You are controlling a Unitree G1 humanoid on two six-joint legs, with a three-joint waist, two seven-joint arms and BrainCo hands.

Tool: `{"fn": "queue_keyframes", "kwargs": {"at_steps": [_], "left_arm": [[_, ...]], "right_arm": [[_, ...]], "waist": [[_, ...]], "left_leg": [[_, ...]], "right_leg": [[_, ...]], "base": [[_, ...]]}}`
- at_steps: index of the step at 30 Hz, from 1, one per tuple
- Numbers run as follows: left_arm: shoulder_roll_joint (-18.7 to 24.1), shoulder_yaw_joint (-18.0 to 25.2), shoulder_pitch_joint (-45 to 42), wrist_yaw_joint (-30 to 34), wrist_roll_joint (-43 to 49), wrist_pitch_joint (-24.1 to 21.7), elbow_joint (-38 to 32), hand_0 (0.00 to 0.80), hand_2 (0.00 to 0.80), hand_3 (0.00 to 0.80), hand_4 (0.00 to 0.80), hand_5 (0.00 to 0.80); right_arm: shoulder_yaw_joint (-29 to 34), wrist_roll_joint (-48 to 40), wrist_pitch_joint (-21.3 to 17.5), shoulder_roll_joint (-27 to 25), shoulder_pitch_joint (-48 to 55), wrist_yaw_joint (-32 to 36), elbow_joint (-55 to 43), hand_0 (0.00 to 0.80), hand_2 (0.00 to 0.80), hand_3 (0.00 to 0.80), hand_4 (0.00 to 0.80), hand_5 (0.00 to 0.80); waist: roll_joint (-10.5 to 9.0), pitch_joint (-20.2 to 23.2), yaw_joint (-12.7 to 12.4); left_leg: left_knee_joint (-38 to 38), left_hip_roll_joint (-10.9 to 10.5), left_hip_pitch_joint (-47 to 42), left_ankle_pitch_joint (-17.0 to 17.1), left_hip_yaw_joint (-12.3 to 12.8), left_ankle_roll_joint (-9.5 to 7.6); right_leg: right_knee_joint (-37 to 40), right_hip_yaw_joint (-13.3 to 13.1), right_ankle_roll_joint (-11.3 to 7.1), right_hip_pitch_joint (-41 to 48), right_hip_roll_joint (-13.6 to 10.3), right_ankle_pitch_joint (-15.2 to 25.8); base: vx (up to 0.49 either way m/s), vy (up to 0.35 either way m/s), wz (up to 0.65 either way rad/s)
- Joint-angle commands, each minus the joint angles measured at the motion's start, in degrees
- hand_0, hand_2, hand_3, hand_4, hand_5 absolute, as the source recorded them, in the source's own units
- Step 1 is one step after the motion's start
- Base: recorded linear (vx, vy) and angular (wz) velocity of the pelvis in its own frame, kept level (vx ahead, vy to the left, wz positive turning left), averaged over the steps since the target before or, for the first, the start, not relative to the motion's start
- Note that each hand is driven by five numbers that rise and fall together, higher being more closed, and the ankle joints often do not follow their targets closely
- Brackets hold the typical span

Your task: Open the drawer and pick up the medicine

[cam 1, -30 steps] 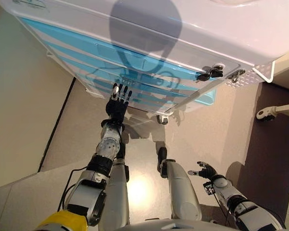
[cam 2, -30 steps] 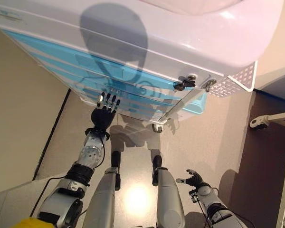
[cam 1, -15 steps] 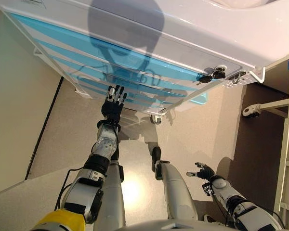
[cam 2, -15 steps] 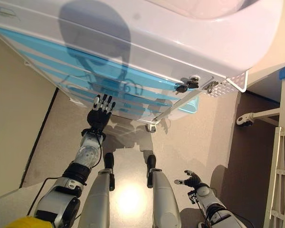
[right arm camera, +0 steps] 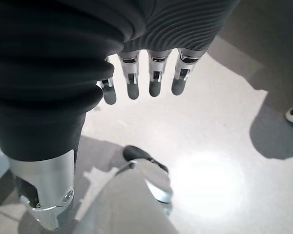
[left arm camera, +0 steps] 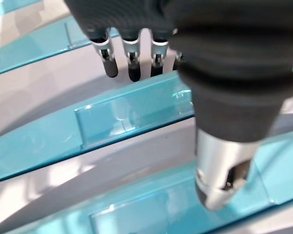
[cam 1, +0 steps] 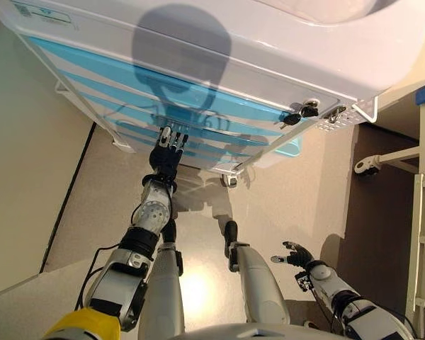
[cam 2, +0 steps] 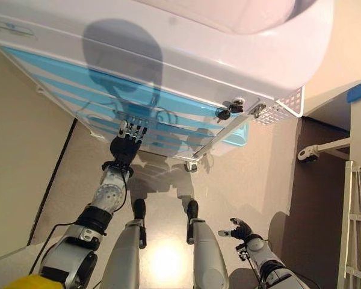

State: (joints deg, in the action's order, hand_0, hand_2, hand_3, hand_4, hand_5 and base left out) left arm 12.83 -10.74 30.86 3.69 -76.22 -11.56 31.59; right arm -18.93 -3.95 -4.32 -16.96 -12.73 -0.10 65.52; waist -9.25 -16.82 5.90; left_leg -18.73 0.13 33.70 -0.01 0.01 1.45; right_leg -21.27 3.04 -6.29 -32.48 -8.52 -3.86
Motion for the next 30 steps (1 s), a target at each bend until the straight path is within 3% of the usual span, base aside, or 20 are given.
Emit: {"fn": "queue_keyframes", "kwargs": {"at_steps": [1, 3, 5, 6, 7, 8, 12, 24, 30], "left_arm": [[-1.3, -1.5, 10.1, 6.4, 1.7, -1.5, -7.8, 0.000, 0.000, 0.000, 0.000, 0.000], [-1.5, -1.6, 10.3, 6.4, 1.5, -1.4, -7.9, 0.000, 0.000, 0.000, 0.000, 0.000], [-1.6, -1.5, 10.3, 6.4, 1.3, -1.4, -7.7, 0.355, 0.355, 0.355, 0.355, 0.355], [-1.6, -1.5, 10.3, 6.4, 1.3, -1.4, -7.7, 0.420, 0.420, 0.420, 0.420, 0.420], [-1.7, -1.3, 10.7, 6.3, 1.0, -1.5, -7.2, 0.765, 0.765, 0.765, 0.765, 0.765], [-1.7, -1.2, 10.8, 6.2, 1.1, -1.6, -6.9, 0.800, 0.800, 0.800, 0.800, 0.800], [-1.8, -0.6, 11.3, 6.5, 1.3, -1.2, -5.9, 0.800, 0.800, 0.800, 0.800, 0.800], [-2.8, -1.3, 6.8, 7.6, 2.0, -0.1, -9.0, 0.800, 0.800, 0.800, 0.800, 0.800], [-3.4, -1.1, 0.7, 8.1, 1.4, 0.8, -12.0, 0.800, 0.800, 0.800, 0.800, 0.800]], "right_arm": [[-2.2, -0.2, -0.4, -3.9, 2.2, 0.4, 0.6, 0.000, 0.000, 0.000, 0.000, 0.000], [-2.3, -0.2, -0.3, -3.8, 2.4, 0.4, 1.1, 0.000, 0.000, 0.000, 0.000, 0.000], [-2.3, -0.3, -0.3, -3.7, 2.5, 0.4, 1.2, 0.000, 0.000, 0.000, 0.000, 0.000], [-2.3, -0.3, -0.3, -3.7, 2.5, 0.4, 1.2, 0.000, 0.000, 0.000, 0.000, 0.000], [-2.4, -0.4, -0.3, -3.5, 2.3, 0.3, 1.6, 0.000, 0.000, 0.000, 0.000, 0.000], [-2.5, -0.5, -0.3, -3.5, 2.1, 0.3, 1.5, 0.000, 0.000, 0.000, 0.000, 0.000], [-2.6, -0.5, -0.5, -2.9, 1.7, 0.2, 1.6, 0.000, 0.000, 0.000, 0.000, 0.000], [-2.1, 0.1, -0.5, -3.0, 2.3, 0.5, 1.5, 0.000, 0.000, 0.000, 0.000, 0.000], [-2.3, 0.7, -0.7, -3.2, 2.1, 0.7, -0.3, 0.000, 0.000, 0.000, 0.000, 0.000]], "waist": [[3.14, 2.4, 1.2], [2.98, 2.7, 1.4], [2.84, 2.8, 1.4], [2.84, 2.8, 1.4], [2.57, 3.2, 1.6], [2.36, 3.3, 1.7], [1.18, 3.9, 1.9], [1.06, 3.4, 1.2], [1.18, 2.2, -0.6]], "left_leg": [[-3.0, -1.7, -1.1, -5.0, -0.9, -0.81], [-2.1, -1.6, -1.4, -4.6, -1.0, -0.59], [-1.7, -1.6, -1.5, -4.4, -1.0, -0.51], [-1.7, -1.6, -1.5, -4.4, -1.1, -0.51], [-1.1, -1.5, -1.3, -4.0, -1.1, -0.44], [-0.5, -1.4, -1.3, -3.7, -1.1, -0.38], [1.1, -1.2, -0.9, -2.6, -1.1, -0.27], [-1.3, -1.1, -0.1, -3.6, -2.0, -0.12], [-5.9, -1.2, 1.3, -5.0, -2.9, -0.46]], "right_leg": [[4.2, 1.3, 0.11, 0.9, 1.9, 3.6], [5.3, 1.3, 0.13, 1.5, 2.0, 4.1], [5.8, 1.4, 0.13, 1.5, 2.1, 4.4], [5.9, 1.4, 0.13, 1.5, 2.1, 4.4], [6.6, 1.4, 0.04, 1.5, 2.2, 4.9], [7.2, 1.3, -0.01, 1.4, 2.3, 5.2], [8.4, 1.8, -0.38, 0.9, 2.4, 6.2], [6.7, 2.2, 0.18, 1.3, 2.5, 4.9], [0.3, 2.6, 1.12, -0.4, 2.2, 2.2]], "base": [[0.000, 0.000, 0.00], [-0.006, -0.039, 0.02], [-0.004, -0.019, 0.05], [-0.014, -0.030, 0.07], [-0.018, -0.028, 0.04], [-0.026, -0.037, 0.00], [-0.017, -0.019, -0.04], [0.001, -0.004, 0.01], [-0.043, -0.017, 0.04]]}}
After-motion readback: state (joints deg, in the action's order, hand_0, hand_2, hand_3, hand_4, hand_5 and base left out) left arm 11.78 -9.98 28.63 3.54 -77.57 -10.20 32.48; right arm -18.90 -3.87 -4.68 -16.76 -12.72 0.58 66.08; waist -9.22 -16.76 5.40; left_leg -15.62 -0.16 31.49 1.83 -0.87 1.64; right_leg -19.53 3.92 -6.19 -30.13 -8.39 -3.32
